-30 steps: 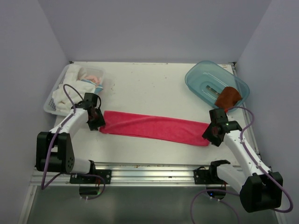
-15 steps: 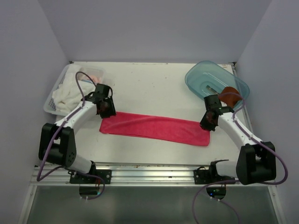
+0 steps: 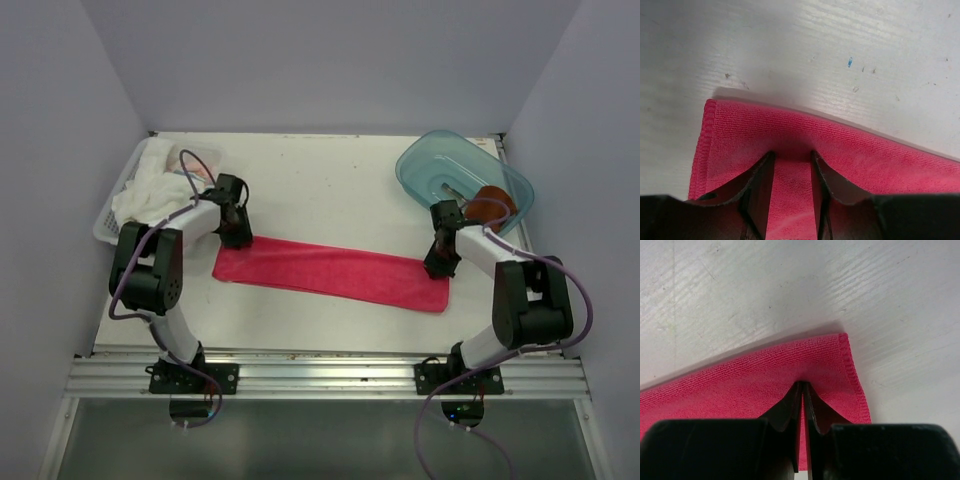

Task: Roll the towels
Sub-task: Fold the towel

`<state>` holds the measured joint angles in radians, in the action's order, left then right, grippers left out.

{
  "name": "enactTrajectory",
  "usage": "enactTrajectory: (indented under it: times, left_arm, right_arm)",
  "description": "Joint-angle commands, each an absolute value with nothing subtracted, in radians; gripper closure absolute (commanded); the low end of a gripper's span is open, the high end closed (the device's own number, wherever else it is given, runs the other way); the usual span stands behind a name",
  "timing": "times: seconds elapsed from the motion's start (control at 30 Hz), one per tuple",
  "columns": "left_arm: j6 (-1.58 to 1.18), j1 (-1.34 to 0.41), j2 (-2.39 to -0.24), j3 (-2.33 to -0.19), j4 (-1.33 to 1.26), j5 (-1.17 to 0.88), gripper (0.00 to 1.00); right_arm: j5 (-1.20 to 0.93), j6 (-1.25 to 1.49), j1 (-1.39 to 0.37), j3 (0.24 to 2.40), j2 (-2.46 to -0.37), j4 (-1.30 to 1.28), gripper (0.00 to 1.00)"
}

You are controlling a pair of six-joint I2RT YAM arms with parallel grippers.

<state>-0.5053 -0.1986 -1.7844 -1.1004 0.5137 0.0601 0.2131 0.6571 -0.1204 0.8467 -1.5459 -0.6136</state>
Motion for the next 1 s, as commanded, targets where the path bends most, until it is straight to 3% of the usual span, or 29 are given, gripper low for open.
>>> enactTrajectory:
  times: [0.0, 0.3, 0.53, 0.83, 0.97]
  left_arm:
    - [-0.486, -0.150, -1.822, -1.115, 0.491, 0.104, 0.61]
    - [-0.486, -0.138, -1.807, -1.152, 0.505, 0.091, 0.61]
    - [-0.469, -0.164, -1.740, -1.183, 0.537, 0.041, 0.60]
    - [-0.463, -0.183, -1.663, -1.160, 0.568, 0.008, 0.59]
    - [-0.460, -0.183, -1.658, -1.129, 0.563, 0.009, 0.59]
  right_arm:
    - [0.250, 0.637, -0.083, 0.835, -1.562, -0.569, 0.91]
    - [0.238, 0.611, -0.074, 0.821, -1.416, -0.623, 0.89]
    - [0.229, 0.597, -0.034, 0.790, -1.302, -0.672, 0.64]
    - [0.124, 0.583, -0.032, 0.704, -1.373, -0.608, 0.48]
    - [0.092, 0.587, -0.032, 0.690, -1.446, -0.565, 0.51]
